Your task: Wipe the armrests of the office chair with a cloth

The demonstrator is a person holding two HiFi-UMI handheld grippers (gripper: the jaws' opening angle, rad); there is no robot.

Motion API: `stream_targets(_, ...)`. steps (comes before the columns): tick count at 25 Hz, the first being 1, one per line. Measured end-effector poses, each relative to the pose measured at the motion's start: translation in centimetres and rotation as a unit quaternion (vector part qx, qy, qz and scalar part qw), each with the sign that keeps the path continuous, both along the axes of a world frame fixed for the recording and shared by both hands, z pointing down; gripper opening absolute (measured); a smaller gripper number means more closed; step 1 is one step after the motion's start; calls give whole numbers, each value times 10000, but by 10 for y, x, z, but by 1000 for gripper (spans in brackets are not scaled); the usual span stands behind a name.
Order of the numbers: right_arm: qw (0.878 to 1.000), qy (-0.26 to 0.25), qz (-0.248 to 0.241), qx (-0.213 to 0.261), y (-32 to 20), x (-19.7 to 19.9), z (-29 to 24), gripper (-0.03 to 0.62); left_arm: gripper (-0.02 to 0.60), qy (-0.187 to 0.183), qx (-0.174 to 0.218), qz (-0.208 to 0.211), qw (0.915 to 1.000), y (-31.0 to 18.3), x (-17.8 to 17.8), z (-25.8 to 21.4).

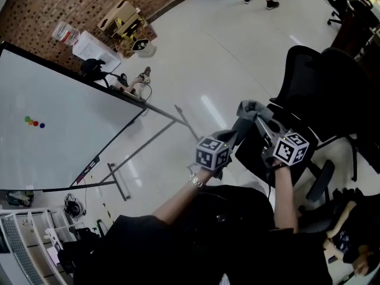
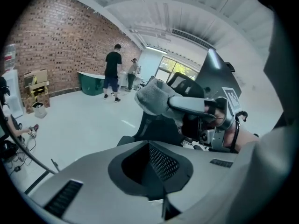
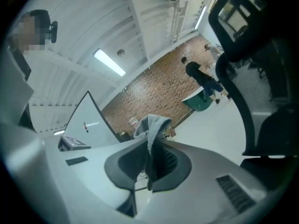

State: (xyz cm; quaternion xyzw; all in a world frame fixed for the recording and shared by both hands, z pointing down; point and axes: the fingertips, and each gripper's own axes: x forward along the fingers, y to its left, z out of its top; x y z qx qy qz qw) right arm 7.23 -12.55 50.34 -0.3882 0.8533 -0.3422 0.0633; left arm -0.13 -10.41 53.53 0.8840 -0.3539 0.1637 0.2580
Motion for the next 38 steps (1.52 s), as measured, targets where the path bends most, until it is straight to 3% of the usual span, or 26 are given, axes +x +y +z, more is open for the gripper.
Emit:
stream_targets(4, 9972, -195, 698, -180, 37, -7, 2, 18, 0, 300, 246, 550, 9977, 10, 10, -26)
stream_targets(8, 9924, -11, 1148, -441, 68, -40, 14, 18, 0, 448, 337, 701, 9960, 25, -27, -33)
stream_targets(14, 9804, 591, 1698, -811, 131, -84, 21, 18, 0, 435, -45, 948, 9945, 65, -68, 3)
stream_targets(20, 9725, 1044, 1911, -823, 159, -75, 15, 17, 0, 540, 108, 1500, 9872, 90, -37, -16)
stream_targets(25, 9661, 1276, 2099, -800, 167, -59, 4, 16, 0, 581, 159, 1706, 9835, 107, -18, -23)
stream_targets(38, 9659, 1312, 2058, -858, 185, -48, -1, 17, 0, 553, 228, 1671, 9841, 120, 4, -29)
